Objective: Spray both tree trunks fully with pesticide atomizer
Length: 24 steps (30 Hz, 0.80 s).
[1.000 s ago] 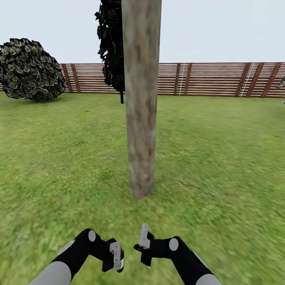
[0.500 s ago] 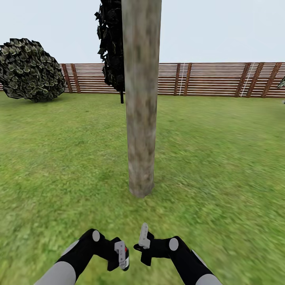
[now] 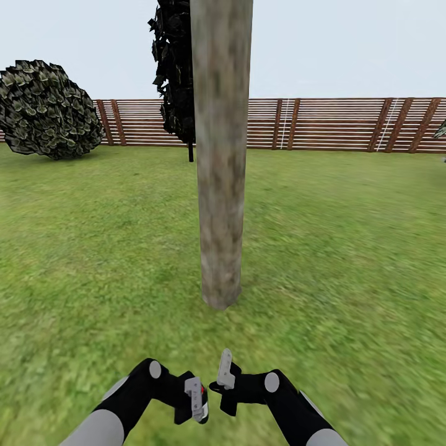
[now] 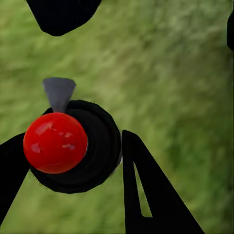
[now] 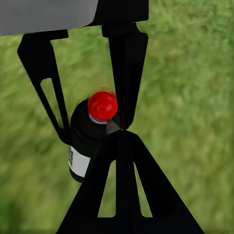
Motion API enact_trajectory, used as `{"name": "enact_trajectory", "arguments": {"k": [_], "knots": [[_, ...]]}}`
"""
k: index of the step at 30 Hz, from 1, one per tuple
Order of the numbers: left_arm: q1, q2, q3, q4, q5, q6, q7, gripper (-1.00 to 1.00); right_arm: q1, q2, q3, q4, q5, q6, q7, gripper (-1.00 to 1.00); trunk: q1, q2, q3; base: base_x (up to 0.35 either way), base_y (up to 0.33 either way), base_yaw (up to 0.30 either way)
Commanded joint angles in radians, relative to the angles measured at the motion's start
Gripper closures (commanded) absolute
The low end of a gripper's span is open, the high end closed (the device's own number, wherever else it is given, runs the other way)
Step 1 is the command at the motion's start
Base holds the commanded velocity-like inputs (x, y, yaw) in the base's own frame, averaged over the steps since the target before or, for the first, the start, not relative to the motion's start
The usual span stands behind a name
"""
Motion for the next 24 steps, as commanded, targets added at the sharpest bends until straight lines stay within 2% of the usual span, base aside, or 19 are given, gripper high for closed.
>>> {"name": "enact_trajectory", "arguments": {"k": [1, 10, 24], "knots": [[0.0, -0.003, 0.0, 0.0, 0.0, 0.0, -0.001, 1.0, 0.0, 0.0, 0.0, 0.0, 0.0, 0.0, 0.0, 1.0, 0.0, 0.0, 0.0, 0.0, 0.0, 0.0], [-0.002, -0.019, -0.001, 0.0, 0.0, 0.0, -0.002, 1.0, 0.0, 0.0, 0.0, 0.0, 0.0, 0.0, 0.0, 1.0, 0.0, 0.0, 0.0, 0.0, 0.0, 0.0], [-0.002, -0.021, -0.002, 0.0, 0.0, -0.002, -0.004, 1.0, 0.0, 0.0, 0.0, 0.001, 0.0, 0.0, 0.0, 1.0, 0.0, 0.0, 0.0, 0.0, 0.0, 0.0]]}}
